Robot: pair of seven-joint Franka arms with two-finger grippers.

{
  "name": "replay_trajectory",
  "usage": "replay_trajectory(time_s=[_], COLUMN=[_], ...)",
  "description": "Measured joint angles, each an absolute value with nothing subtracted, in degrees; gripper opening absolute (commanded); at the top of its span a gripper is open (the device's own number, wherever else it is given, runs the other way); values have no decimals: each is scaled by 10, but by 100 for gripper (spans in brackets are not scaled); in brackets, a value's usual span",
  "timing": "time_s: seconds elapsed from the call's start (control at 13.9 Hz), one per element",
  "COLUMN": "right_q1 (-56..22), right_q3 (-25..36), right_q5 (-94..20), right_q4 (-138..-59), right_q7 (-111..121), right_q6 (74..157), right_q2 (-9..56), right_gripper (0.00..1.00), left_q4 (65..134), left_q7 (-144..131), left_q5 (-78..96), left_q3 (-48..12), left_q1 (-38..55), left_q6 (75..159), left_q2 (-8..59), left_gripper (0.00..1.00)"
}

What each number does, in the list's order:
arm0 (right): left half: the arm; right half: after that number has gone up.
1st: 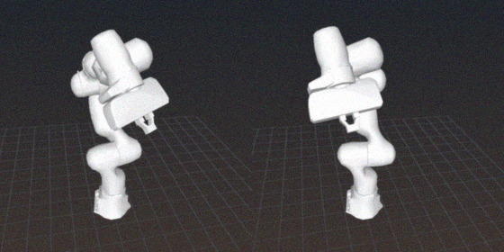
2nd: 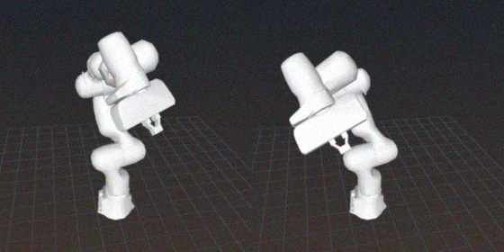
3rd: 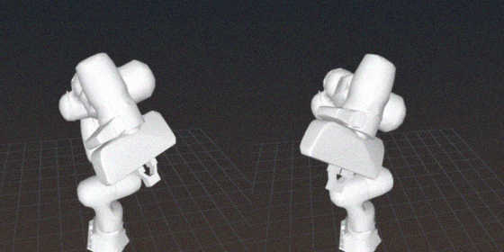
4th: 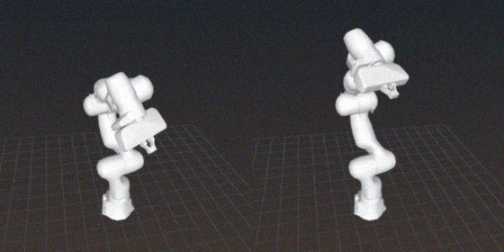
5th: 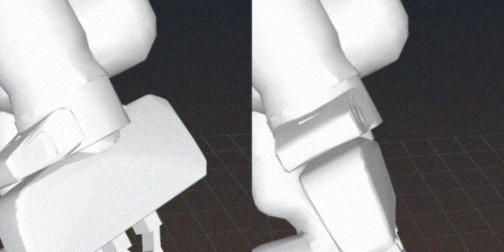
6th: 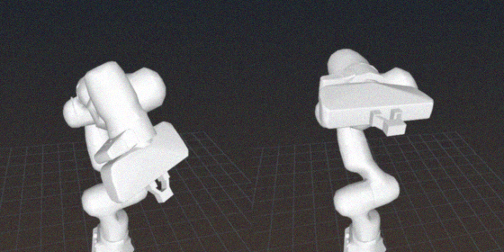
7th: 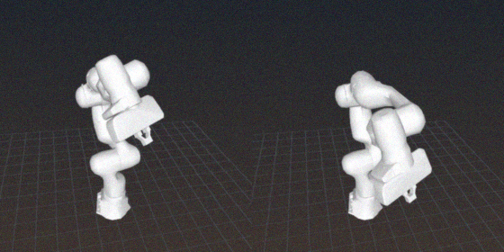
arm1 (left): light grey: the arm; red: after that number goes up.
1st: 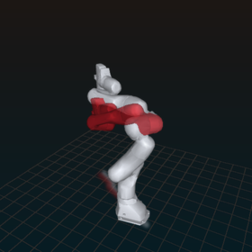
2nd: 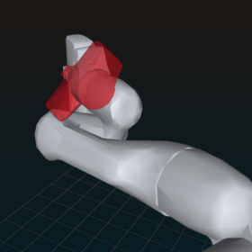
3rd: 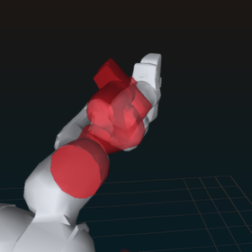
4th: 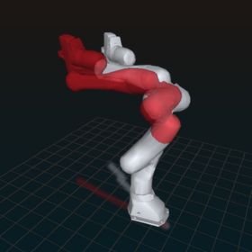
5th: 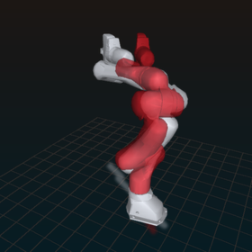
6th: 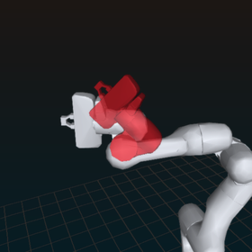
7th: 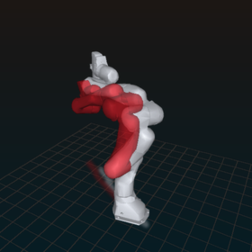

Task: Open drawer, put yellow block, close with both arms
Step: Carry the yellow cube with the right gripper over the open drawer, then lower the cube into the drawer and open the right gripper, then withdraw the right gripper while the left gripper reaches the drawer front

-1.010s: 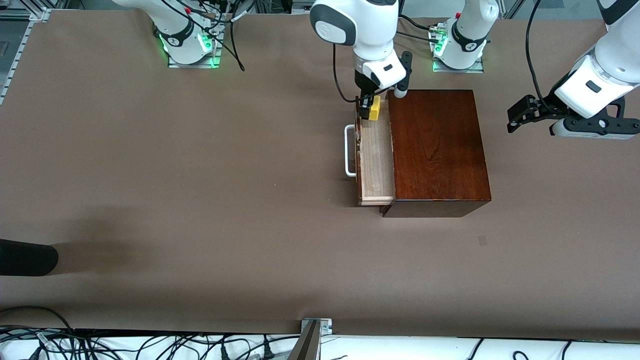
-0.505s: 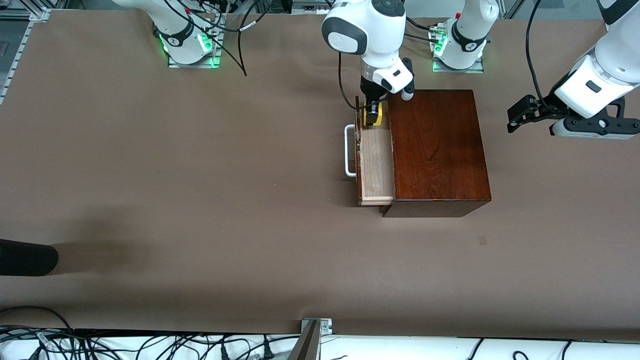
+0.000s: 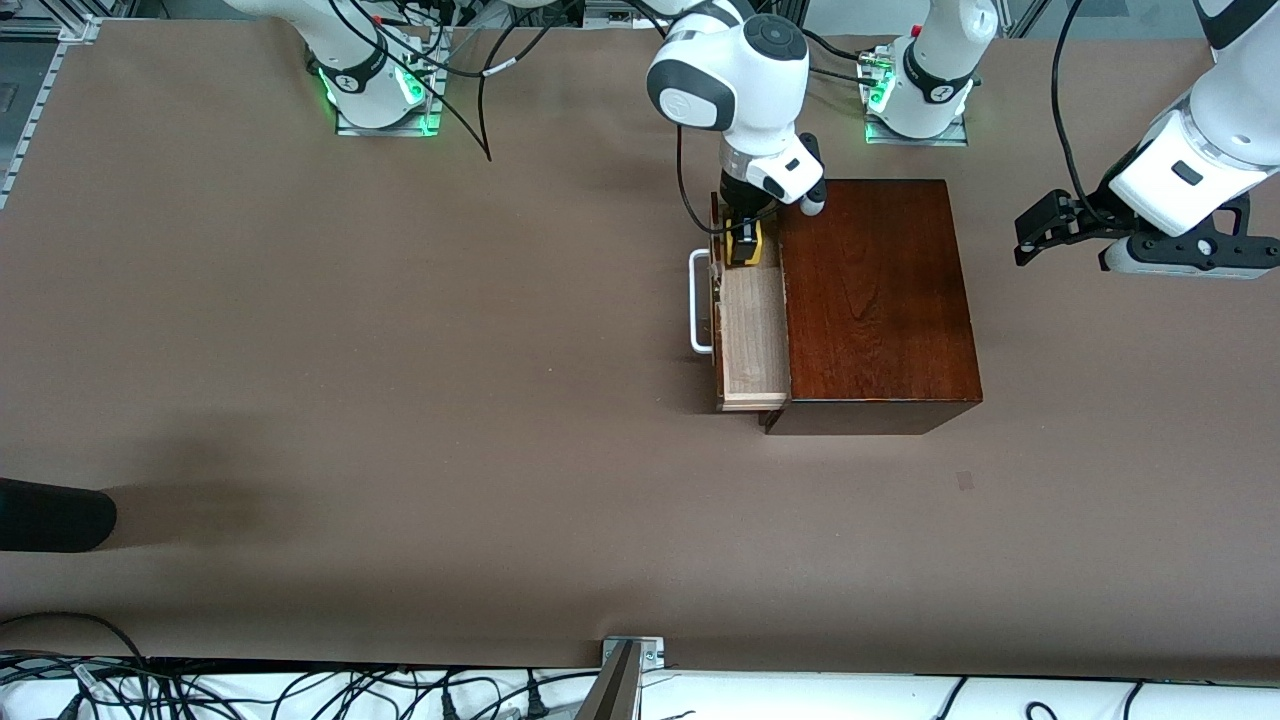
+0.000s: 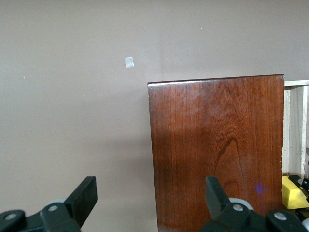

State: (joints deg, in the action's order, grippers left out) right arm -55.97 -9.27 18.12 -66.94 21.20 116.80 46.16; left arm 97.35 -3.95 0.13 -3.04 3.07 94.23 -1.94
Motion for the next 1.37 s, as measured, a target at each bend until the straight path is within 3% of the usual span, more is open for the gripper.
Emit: replay_trajectory(time_s=[0.29,0.36,0.43,1.01,1.37], right_q1=[-559,-559,-559,-557,-535], right_q3=[-89,-89,-87,-66,-40], right_q5=[181,182,182,182,119], right_q4=[-668,-668,-668,-646,-618], right_q7=[215,215,215,230,208], right_q6=[1179,1181,1182,1195,1142], right_q2=[472,473,475,470,382], right_gripper=[0,9,97,100,100], left_q4=[974,974,974,973,967], left_q7=[-39,-39,-39,-39,-39], left_q5=[1,1,1,1,1], left_q3=[-30,-30,-30,-30,-33], left_q1=[31,31,31,31,34], left_q6=[942,942,942,942,912], left_q2=[-19,-19,-19,-19,-19], left_gripper=[100,100,100,100,100])
